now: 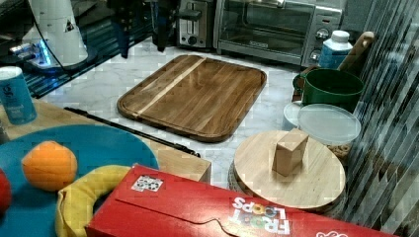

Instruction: Open the drawer.

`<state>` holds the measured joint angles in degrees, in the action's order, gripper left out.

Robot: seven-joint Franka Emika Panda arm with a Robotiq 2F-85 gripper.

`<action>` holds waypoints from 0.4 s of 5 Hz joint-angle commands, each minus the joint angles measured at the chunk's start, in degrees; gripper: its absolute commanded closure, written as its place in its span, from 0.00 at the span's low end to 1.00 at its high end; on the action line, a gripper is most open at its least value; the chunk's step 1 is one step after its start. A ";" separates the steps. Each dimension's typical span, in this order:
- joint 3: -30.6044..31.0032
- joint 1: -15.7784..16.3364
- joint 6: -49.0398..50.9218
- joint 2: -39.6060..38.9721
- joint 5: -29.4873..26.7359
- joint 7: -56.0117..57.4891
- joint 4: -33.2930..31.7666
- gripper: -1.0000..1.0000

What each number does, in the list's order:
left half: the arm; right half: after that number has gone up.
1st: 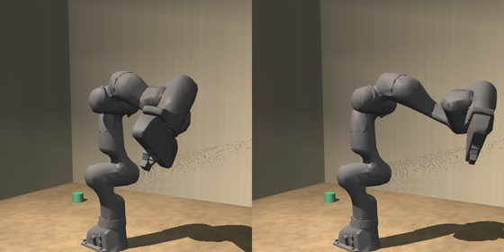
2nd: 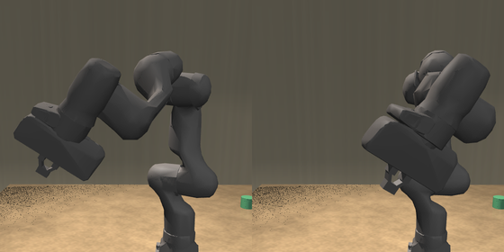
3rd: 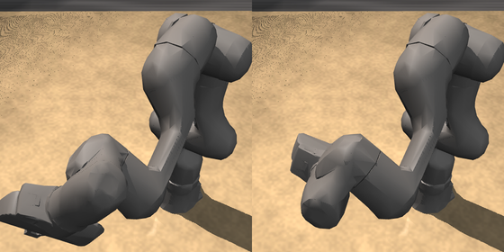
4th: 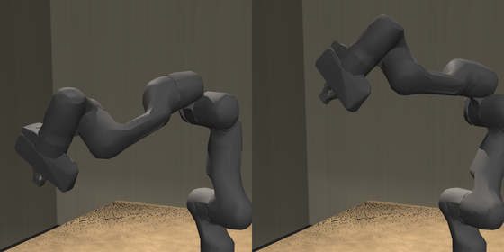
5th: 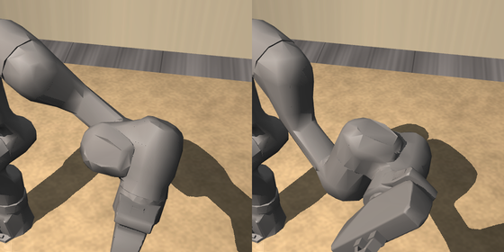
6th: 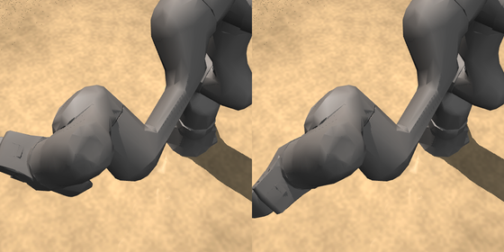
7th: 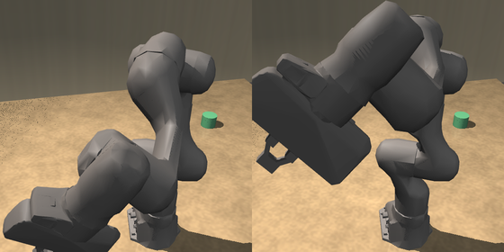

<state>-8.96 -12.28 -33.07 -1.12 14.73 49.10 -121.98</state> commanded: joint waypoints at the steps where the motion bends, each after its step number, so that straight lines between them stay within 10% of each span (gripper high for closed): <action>1: 0.38 -0.59 -6.97 -2.51 -0.25 9.30 0.18 0.00; 2: 0.13 -0.96 -9.20 -3.96 -0.42 9.89 -0.29 0.00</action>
<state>-9.97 -13.92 -39.61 -3.44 14.72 55.34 -122.31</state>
